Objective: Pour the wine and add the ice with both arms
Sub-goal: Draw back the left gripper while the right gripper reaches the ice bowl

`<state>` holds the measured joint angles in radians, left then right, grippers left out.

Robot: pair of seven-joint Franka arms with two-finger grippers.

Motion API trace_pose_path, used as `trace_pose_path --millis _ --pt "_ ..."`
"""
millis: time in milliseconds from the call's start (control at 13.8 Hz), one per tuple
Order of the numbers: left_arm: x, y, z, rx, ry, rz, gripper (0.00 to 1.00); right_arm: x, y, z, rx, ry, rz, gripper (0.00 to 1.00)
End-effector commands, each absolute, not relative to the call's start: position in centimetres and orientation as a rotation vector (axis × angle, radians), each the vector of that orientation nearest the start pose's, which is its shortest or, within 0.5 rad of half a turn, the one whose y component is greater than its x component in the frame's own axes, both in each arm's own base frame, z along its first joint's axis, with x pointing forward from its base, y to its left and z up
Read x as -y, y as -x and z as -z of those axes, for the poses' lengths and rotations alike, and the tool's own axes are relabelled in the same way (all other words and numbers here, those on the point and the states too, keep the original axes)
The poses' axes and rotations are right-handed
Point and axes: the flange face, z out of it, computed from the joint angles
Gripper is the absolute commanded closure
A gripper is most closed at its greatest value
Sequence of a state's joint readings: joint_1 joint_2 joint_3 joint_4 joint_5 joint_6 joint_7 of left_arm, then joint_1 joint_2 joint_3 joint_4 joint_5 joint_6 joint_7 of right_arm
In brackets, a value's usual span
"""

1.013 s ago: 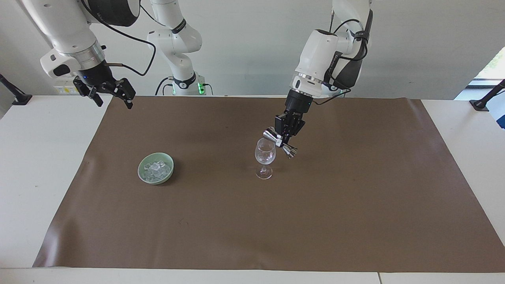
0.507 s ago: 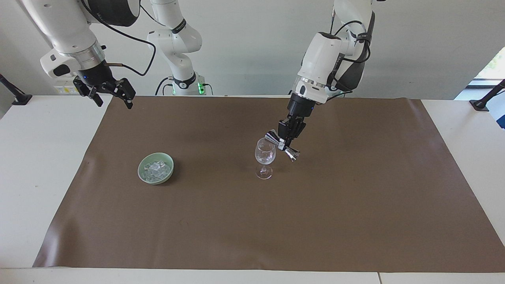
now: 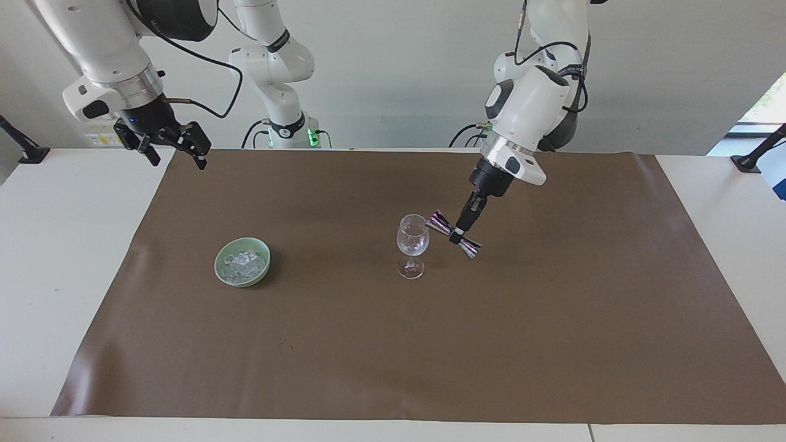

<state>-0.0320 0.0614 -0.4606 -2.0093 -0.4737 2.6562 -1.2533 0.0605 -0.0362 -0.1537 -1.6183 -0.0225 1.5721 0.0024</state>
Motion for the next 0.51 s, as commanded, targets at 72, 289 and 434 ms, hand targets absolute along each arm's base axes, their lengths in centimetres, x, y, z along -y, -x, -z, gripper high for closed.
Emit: trace_pose_path --millis 72,289,434 --pt "22.2 -57.1 -49.4 -1.491 -1.938 0.087 1.0 4.9 -53.9 -61.2 -0.142 3.146 -0.033 0.0" --pt "16.1 -59.0 -49.6 -1.562 -1.856 0.212 1.0 4.6 -54.4 -59.4 0.098 3.147 -0.036 0.0" --pt "13.1 -59.4 -49.3 -1.601 -1.812 0.264 1.0 4.1 -55.3 -56.6 0.288 3.139 -0.006 0.0"
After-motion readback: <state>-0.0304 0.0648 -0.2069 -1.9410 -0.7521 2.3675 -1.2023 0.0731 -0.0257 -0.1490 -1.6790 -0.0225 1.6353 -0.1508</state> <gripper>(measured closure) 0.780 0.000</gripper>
